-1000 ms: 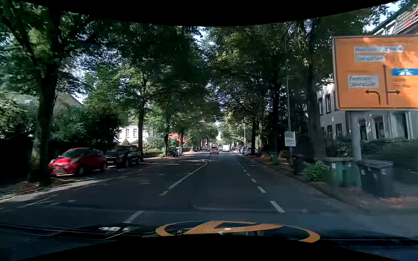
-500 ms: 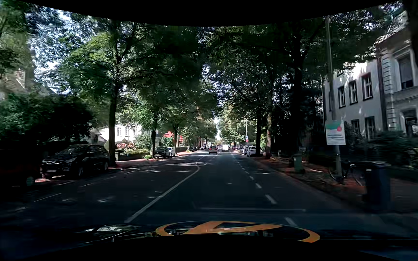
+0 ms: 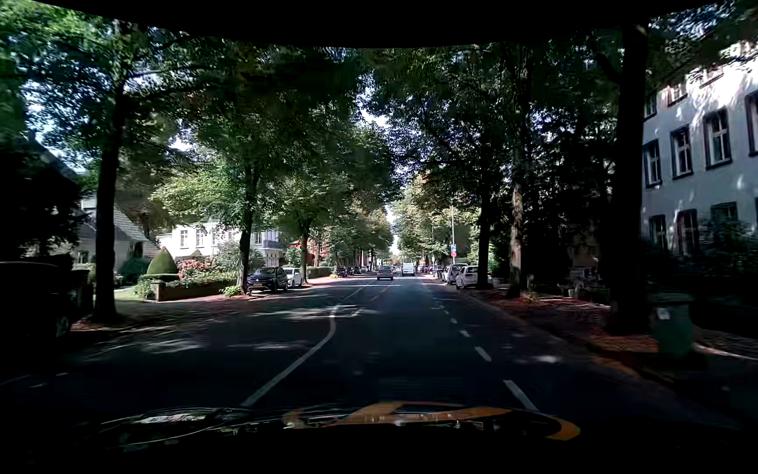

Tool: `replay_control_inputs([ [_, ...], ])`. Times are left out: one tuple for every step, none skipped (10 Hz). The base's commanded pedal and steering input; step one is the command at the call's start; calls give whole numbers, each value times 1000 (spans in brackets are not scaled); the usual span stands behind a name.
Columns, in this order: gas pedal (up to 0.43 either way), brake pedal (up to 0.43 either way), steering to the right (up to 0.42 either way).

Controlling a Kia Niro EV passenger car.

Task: Follow the waypoints while adhering to traffic rules and regulations

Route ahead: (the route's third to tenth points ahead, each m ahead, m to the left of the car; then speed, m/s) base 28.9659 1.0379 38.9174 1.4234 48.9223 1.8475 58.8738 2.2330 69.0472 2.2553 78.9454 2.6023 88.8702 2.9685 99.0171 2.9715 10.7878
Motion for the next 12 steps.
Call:
replay_control_inputs([
  [39, 0, -3],
  [39, 0, -5],
  [39, 0, -4],
  [39, 0, -5],
  [39, 0, -5],
  [39, 0, -5],
  [39, 0, -5],
  [28, 0, -5],
  [28, 0, -5],
  [28, 0, -5],
  [28, 0, -4],
  [28, 0, -4],
])
